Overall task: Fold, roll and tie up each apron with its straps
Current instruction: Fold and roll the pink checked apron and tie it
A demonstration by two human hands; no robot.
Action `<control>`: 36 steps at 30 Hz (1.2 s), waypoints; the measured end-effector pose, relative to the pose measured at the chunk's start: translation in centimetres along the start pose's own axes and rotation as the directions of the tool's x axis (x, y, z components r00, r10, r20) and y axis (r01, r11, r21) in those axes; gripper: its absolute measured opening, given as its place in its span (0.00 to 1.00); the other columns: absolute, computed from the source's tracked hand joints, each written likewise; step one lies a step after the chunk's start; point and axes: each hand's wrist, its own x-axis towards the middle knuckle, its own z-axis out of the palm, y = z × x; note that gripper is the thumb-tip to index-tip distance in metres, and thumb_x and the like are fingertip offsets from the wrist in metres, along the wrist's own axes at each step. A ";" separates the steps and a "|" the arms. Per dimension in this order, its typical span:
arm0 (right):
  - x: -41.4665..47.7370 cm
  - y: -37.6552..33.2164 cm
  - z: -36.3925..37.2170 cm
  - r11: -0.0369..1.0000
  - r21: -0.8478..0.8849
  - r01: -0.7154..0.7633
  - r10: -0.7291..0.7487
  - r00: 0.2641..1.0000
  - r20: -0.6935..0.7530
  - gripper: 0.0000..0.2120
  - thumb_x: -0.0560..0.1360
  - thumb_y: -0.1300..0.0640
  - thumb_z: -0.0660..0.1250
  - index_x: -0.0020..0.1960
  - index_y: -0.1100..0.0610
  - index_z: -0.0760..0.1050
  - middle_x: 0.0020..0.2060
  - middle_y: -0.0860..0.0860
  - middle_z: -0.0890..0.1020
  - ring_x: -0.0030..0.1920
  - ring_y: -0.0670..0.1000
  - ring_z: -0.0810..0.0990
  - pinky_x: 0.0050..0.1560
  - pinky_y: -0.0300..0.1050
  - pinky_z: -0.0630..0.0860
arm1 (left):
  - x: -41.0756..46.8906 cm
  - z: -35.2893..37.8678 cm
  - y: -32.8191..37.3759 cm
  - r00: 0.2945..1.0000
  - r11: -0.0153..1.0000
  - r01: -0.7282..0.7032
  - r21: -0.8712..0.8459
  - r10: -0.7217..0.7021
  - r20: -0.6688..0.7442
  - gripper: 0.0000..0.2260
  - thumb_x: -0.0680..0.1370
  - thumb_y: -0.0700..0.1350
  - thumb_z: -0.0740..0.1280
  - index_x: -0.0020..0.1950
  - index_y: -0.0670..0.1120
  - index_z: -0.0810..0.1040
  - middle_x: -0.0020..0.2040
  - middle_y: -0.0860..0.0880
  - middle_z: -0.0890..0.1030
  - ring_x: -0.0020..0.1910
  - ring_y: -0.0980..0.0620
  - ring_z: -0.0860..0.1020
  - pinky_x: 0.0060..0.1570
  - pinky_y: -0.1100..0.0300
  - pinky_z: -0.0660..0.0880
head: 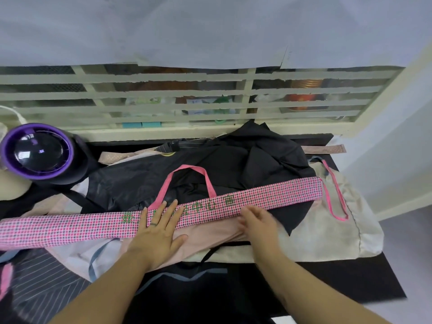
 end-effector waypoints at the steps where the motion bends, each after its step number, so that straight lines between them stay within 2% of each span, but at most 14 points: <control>1: 0.2 0.6 1.1 0.977 0.148 -0.151 0.155 0.988 -0.016 0.06 0.78 0.59 0.66 0.54 0.59 0.75 0.45 0.55 0.81 0.45 0.51 0.80 0.52 0.48 0.79 | -0.1 0.0 -0.1 1.000 1.000 -0.008 0.027 0.009 -0.013 0.41 0.68 0.70 0.22 0.75 0.49 0.33 0.76 0.52 0.34 0.77 0.47 0.40 0.67 0.45 0.30; 3: 1.1 0.9 2.2 0.889 0.367 -0.275 0.314 0.948 -0.048 0.09 0.78 0.59 0.66 0.57 0.60 0.73 0.44 0.53 0.80 0.44 0.51 0.79 0.47 0.46 0.78 | 0.0 0.4 -0.4 0.999 1.000 0.019 0.010 -0.019 0.025 0.33 0.79 0.66 0.38 0.78 0.48 0.54 0.77 0.48 0.58 0.74 0.44 0.63 0.69 0.44 0.44; 5: 2.1 0.7 2.2 0.865 0.419 -0.277 0.340 0.937 -0.082 0.10 0.77 0.58 0.68 0.56 0.58 0.73 0.44 0.51 0.80 0.44 0.49 0.79 0.44 0.43 0.77 | 0.1 0.5 -0.4 1.000 1.000 0.017 -0.007 -0.017 0.027 0.29 0.81 0.63 0.43 0.75 0.47 0.59 0.73 0.47 0.67 0.71 0.45 0.67 0.68 0.44 0.49; 8: 2.5 0.0 2.8 0.843 0.484 -0.233 0.290 0.956 -0.046 0.11 0.75 0.60 0.69 0.56 0.59 0.73 0.47 0.53 0.81 0.46 0.50 0.80 0.43 0.42 0.77 | -0.4 -0.5 -0.1 1.000 0.999 0.017 -0.049 -0.017 0.000 0.33 0.77 0.68 0.33 0.78 0.53 0.43 0.78 0.48 0.50 0.77 0.44 0.54 0.71 0.43 0.38; 11: 2.0 -0.1 4.8 0.814 0.531 -0.236 0.228 0.970 0.083 0.10 0.76 0.63 0.68 0.56 0.61 0.75 0.51 0.55 0.82 0.50 0.52 0.81 0.43 0.42 0.77 | -0.3 -0.9 0.3 0.998 0.997 -0.068 -0.040 0.068 0.000 0.31 0.61 0.70 0.18 0.63 0.64 0.17 0.71 0.52 0.24 0.72 0.48 0.29 0.67 0.41 0.28; 14: 1.8 0.5 7.0 0.895 0.394 -0.207 0.201 0.978 0.059 0.14 0.72 0.59 0.72 0.56 0.63 0.77 0.54 0.57 0.82 0.53 0.54 0.81 0.55 0.49 0.77 | -0.1 -1.8 0.6 0.995 0.998 -0.068 -0.012 0.069 0.065 0.31 0.65 0.72 0.25 0.66 0.66 0.22 0.76 0.48 0.30 0.76 0.43 0.34 0.69 0.36 0.35; 16: 1.2 0.2 8.1 0.987 0.102 -0.125 0.137 0.984 -0.112 0.15 0.75 0.54 0.70 0.56 0.62 0.76 0.53 0.55 0.80 0.54 0.55 0.78 0.58 0.45 0.72 | 0.1 -2.4 1.0 0.994 0.999 -0.043 -0.024 0.045 0.099 0.28 0.76 0.68 0.38 0.72 0.65 0.30 0.77 0.47 0.33 0.76 0.42 0.36 0.69 0.34 0.36; 18: -0.2 -0.2 9.2 0.978 -0.206 -0.019 -0.029 0.973 -0.227 0.14 0.79 0.52 0.63 0.55 0.64 0.75 0.47 0.55 0.79 0.52 0.57 0.77 0.50 0.39 0.69 | 0.0 -3.0 1.4 0.992 0.999 -0.033 -0.039 0.038 0.119 0.27 0.80 0.64 0.46 0.74 0.64 0.34 0.77 0.47 0.33 0.76 0.42 0.36 0.68 0.32 0.36; 20: -2.5 -0.8 11.1 0.944 -0.312 0.111 -0.172 0.969 -0.178 0.14 0.81 0.52 0.60 0.43 0.61 0.73 0.36 0.50 0.75 0.42 0.53 0.76 0.38 0.37 0.66 | -0.1 -3.4 1.4 0.990 0.998 -0.043 -0.042 0.048 0.136 0.29 0.80 0.63 0.47 0.76 0.61 0.35 0.77 0.49 0.31 0.76 0.41 0.34 0.68 0.31 0.35; 24: -3.9 0.4 14.1 0.793 -0.483 0.371 -0.407 0.913 0.033 0.18 0.80 0.59 0.60 0.32 0.52 0.64 0.33 0.49 0.72 0.35 0.48 0.70 0.39 0.40 0.63 | -0.5 -3.7 2.5 0.976 0.993 -0.113 0.022 0.107 0.188 0.35 0.80 0.59 0.53 0.77 0.49 0.32 0.77 0.46 0.33 0.76 0.42 0.33 0.69 0.30 0.38; 29: -3.3 2.4 15.0 0.494 -0.563 0.663 -0.628 0.720 0.297 0.08 0.73 0.66 0.59 0.37 0.63 0.75 0.34 0.55 0.76 0.37 0.48 0.69 0.40 0.40 0.63 | -1.6 -2.9 0.9 0.963 0.959 -0.268 0.088 0.263 0.066 0.31 0.82 0.54 0.48 0.78 0.42 0.38 0.78 0.39 0.46 0.77 0.41 0.42 0.72 0.40 0.34; 31: -3.2 3.3 14.9 0.449 -0.564 0.693 -0.634 0.692 0.344 0.08 0.73 0.67 0.59 0.42 0.65 0.77 0.37 0.58 0.79 0.38 0.49 0.71 0.41 0.38 0.65 | -2.4 -2.1 -1.7 0.938 0.940 -0.339 -0.018 0.337 -0.081 0.29 0.81 0.54 0.49 0.78 0.42 0.47 0.78 0.42 0.52 0.78 0.45 0.45 0.73 0.48 0.32; 33: -3.0 4.1 15.5 0.416 -0.588 0.694 -0.645 0.681 0.347 0.06 0.74 0.70 0.60 0.45 0.65 0.76 0.38 0.60 0.79 0.38 0.55 0.73 0.42 0.43 0.68 | -4.0 -1.2 -5.4 0.909 0.917 -0.382 -0.119 0.349 -0.230 0.24 0.78 0.53 0.51 0.73 0.46 0.68 0.73 0.48 0.68 0.75 0.49 0.60 0.74 0.49 0.40; 36: -3.0 4.9 16.0 0.311 -0.646 0.697 -0.682 0.637 0.359 0.18 0.68 0.75 0.65 0.55 0.63 0.72 0.43 0.62 0.80 0.41 0.61 0.77 0.43 0.46 0.70 | -5.9 0.1 -10.9 0.872 0.926 -0.372 0.060 0.371 -0.319 0.22 0.69 0.52 0.68 0.63 0.50 0.75 0.62 0.52 0.79 0.63 0.49 0.76 0.71 0.47 0.57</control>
